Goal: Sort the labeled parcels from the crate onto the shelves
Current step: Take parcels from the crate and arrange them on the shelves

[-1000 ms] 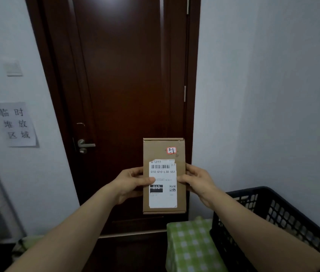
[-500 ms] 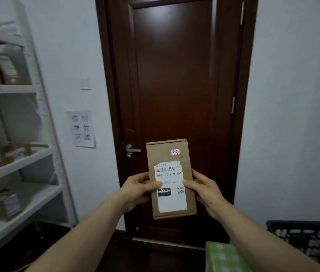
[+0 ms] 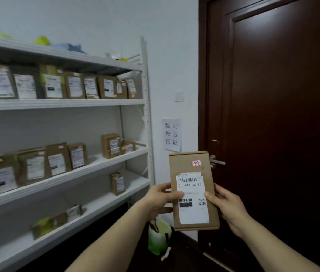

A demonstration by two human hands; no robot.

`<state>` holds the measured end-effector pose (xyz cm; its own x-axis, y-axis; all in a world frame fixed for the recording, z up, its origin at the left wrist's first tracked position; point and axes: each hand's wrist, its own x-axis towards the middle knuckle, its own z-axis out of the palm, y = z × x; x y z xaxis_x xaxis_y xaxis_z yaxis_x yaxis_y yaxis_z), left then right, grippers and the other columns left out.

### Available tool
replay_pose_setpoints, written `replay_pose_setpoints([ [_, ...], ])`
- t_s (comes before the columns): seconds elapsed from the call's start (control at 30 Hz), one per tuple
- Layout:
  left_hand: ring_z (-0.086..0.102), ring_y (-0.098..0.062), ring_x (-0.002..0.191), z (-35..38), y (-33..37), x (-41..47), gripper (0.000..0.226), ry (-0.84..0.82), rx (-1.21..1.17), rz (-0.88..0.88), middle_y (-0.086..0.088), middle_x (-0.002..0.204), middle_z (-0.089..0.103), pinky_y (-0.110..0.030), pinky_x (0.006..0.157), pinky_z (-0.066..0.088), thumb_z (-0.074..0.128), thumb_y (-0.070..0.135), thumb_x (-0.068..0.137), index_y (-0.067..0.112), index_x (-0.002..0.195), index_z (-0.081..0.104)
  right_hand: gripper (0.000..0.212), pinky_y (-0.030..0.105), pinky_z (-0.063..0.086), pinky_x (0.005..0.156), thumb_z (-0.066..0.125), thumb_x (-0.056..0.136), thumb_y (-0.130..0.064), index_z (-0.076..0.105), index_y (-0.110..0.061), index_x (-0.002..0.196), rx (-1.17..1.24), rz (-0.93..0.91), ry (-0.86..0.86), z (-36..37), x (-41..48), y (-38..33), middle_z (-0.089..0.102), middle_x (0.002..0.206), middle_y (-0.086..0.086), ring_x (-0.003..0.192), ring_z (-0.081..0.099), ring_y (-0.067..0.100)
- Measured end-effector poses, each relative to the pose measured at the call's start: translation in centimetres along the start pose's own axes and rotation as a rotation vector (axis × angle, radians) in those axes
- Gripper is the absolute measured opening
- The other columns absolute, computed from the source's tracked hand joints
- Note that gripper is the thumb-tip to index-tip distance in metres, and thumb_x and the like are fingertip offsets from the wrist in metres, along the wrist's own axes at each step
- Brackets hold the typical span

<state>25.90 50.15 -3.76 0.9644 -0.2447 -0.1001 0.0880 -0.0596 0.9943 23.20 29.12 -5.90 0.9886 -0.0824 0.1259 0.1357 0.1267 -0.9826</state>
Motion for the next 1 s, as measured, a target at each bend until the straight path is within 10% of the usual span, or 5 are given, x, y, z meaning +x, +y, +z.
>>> replay_pose_setpoints([
  [0.5, 0.067, -0.020, 0.099, -7.2, -7.3, -6.1, 0.053, 0.281, 0.120, -0.202, -0.004, 0.107, 0.070, -0.044, 0.089, 0.055, 0.086, 0.013, 0.065, 0.015, 0.112, 0.061, 0.044, 0.027, 0.052, 0.075, 0.073, 0.080, -0.008, 0.059, -0.014, 0.121, -0.177, 0.263, -0.337, 6.9, -0.1, 8.5, 0.070, 0.103, 0.001, 0.094, 0.066, 0.014],
  [0.77, 0.063, -0.014, 0.098, -14.3, -10.6, -8.5, 0.049, 0.264, 0.294, -0.283, -0.001, 0.107, 0.065, -0.024, 0.074, 0.054, 0.083, 0.006, 0.067, 0.015, 0.109, 0.060, 0.100, 0.032, 0.034, 0.102, 0.083, 0.068, -0.009, 0.026, -0.017, 0.150, -0.352, 0.162, -0.413, 14.6, 1.9, 7.6, 0.038, 0.147, 0.010, 0.133, 0.039, 0.025],
  [1.0, 0.060, -0.019, 0.105, -27.4, -13.5, -10.3, 0.049, 0.368, 0.316, -0.338, -0.004, 0.110, 0.063, -0.034, 0.089, 0.053, 0.081, 0.002, 0.067, 0.012, 0.109, 0.058, 0.065, 0.018, 0.045, 0.066, 0.085, 0.062, -0.005, 0.056, -0.017, 0.119, -0.603, 0.129, -0.710, 29.1, 4.5, 10.0, 0.062, 0.109, 0.004, 0.091, 0.058, 0.011],
])
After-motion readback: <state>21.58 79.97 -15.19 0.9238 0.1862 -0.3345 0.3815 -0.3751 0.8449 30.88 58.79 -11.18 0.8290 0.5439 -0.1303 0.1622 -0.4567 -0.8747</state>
